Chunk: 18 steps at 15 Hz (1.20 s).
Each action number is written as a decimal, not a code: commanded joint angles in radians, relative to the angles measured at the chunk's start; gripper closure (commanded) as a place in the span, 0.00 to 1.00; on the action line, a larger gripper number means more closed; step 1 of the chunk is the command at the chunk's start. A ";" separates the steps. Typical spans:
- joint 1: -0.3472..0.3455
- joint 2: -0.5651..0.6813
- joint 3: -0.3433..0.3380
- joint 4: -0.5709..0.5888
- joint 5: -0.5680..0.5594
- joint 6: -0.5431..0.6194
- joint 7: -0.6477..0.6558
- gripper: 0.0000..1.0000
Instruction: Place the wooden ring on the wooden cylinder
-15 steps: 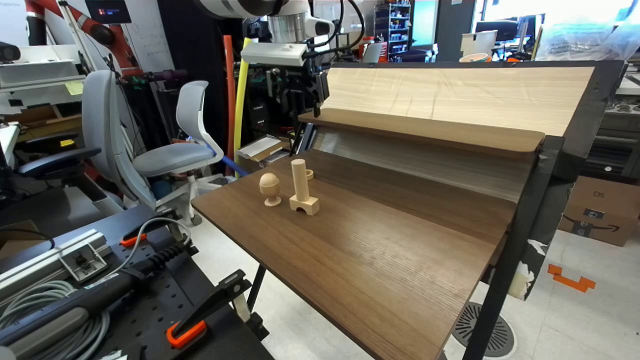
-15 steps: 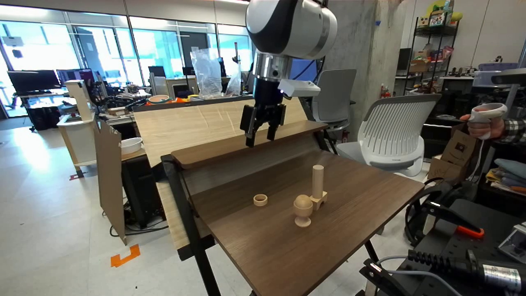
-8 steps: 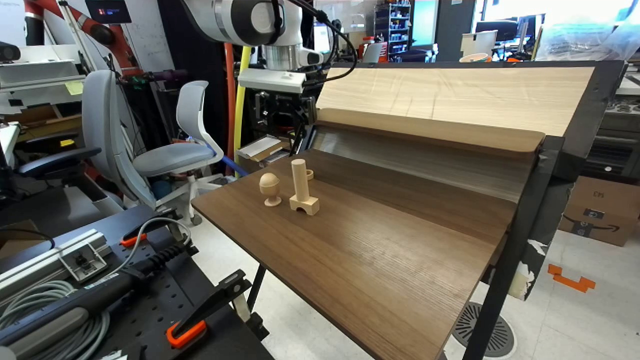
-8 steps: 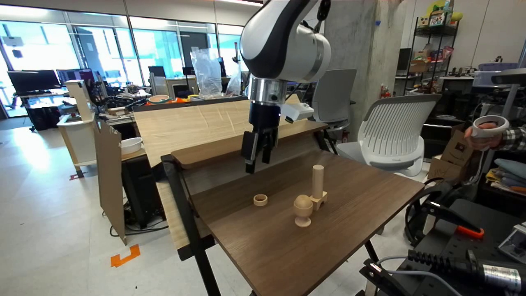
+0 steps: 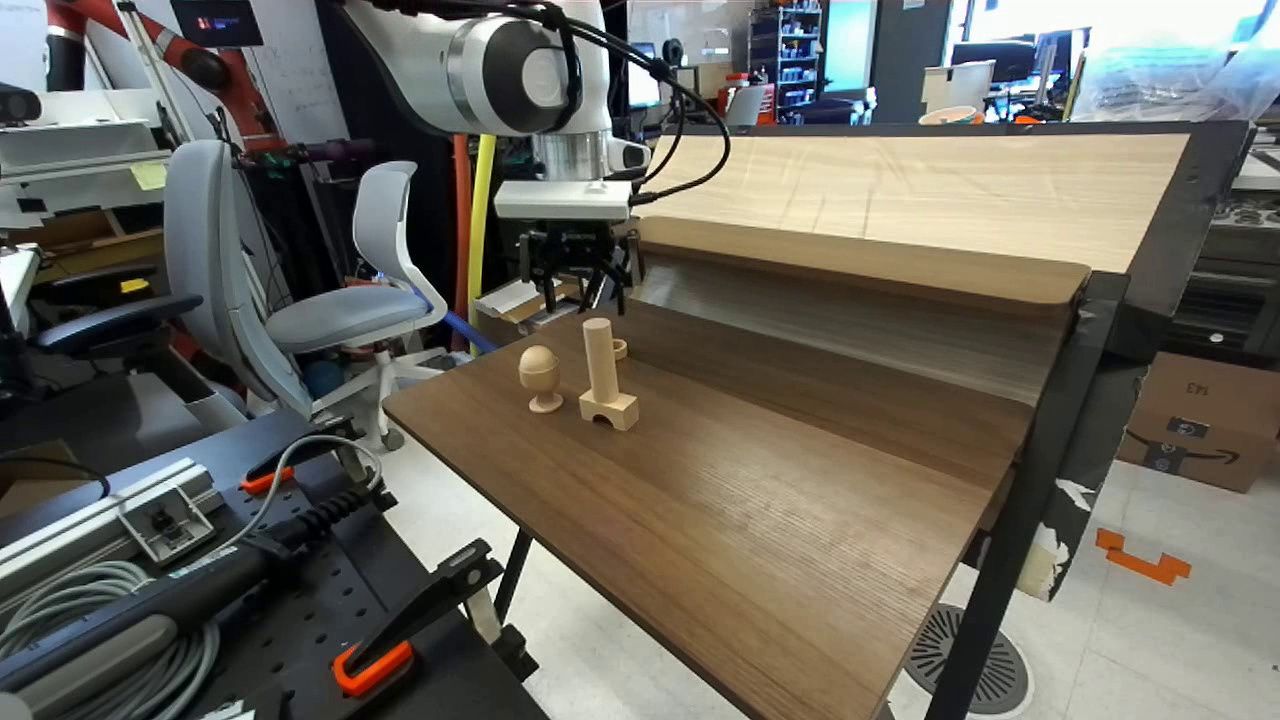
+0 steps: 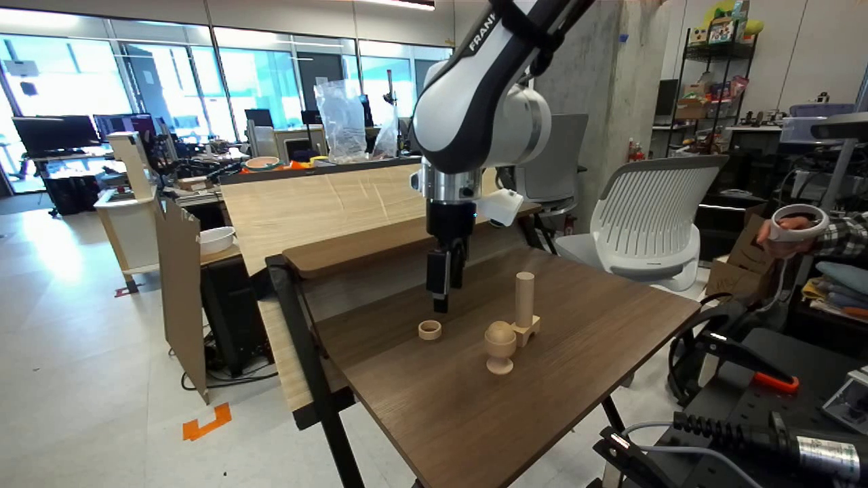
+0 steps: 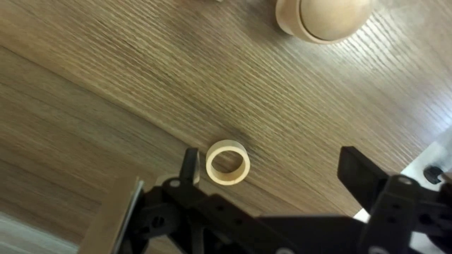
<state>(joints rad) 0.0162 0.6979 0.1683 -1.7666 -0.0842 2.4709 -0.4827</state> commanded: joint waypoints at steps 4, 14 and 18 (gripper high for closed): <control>0.025 0.073 -0.046 0.068 -0.110 0.005 0.006 0.00; 0.049 0.184 -0.051 0.195 -0.128 -0.013 0.020 0.00; 0.064 0.227 -0.053 0.245 -0.128 -0.020 0.026 0.00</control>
<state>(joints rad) 0.0578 0.8727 0.1280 -1.5974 -0.1869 2.4718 -0.4788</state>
